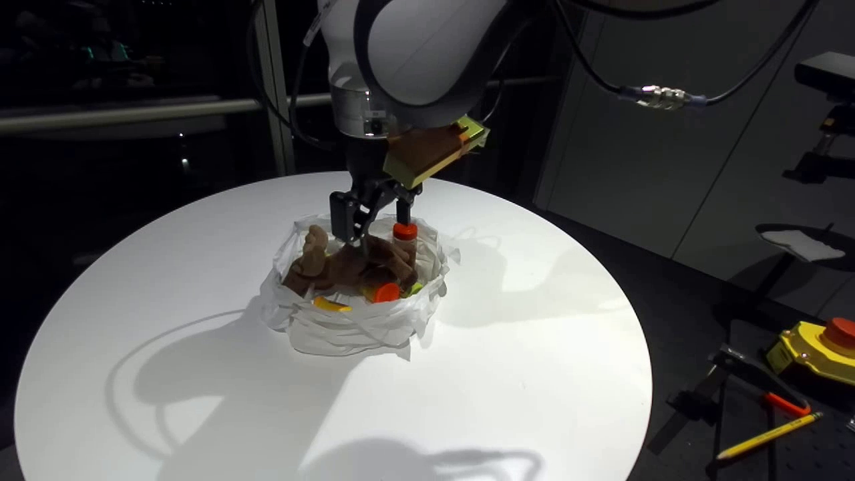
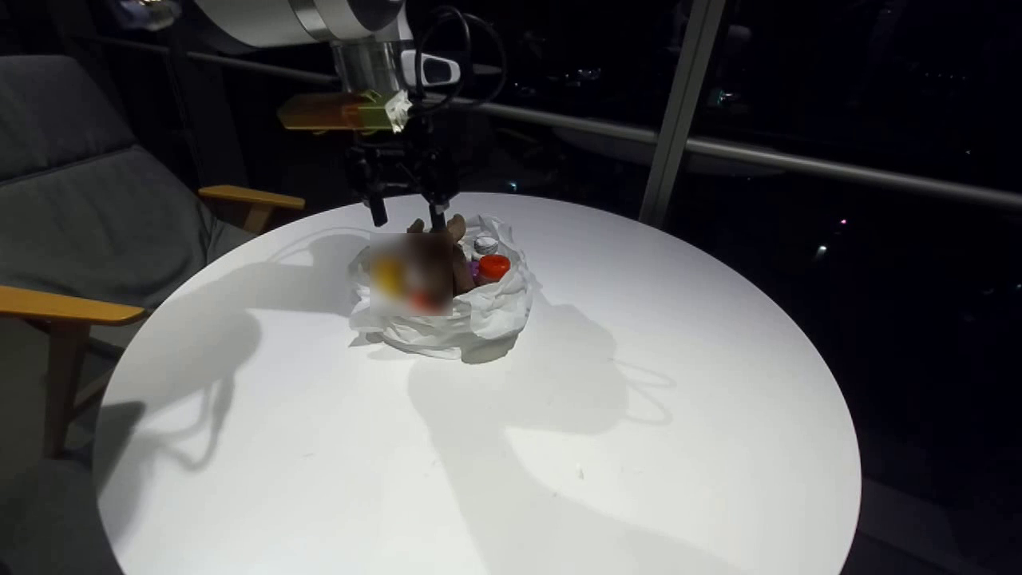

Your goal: Remove the contents from the white plastic and put them on the table

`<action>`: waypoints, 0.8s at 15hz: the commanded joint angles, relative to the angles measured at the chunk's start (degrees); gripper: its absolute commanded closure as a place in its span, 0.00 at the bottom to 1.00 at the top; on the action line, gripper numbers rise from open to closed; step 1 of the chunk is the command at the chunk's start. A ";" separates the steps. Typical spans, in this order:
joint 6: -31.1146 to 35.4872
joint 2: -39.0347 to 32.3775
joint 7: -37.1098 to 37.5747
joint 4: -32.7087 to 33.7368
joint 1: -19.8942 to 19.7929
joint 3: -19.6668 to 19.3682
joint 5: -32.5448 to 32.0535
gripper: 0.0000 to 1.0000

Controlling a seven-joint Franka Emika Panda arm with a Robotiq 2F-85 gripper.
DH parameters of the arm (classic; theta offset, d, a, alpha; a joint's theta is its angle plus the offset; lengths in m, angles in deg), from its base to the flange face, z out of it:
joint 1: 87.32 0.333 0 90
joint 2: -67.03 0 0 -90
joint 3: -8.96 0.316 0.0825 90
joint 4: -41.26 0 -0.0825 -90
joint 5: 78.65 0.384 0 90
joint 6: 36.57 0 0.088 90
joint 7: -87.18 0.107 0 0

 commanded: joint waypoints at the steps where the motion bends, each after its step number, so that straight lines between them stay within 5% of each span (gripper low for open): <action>1: 1.18 -4.64 -3.00 5.44 1.24 -1.64 -0.82 0.00; 8: 2.98 -10.25 -6.45 11.00 2.20 -3.68 -3.00 0.00; 9: 2.95 -10.85 -6.86 11.75 2.21 -3.83 -3.03 0.23; 12: 2.66 -12.43 -7.88 13.48 2.53 -4.47 -3.41 0.42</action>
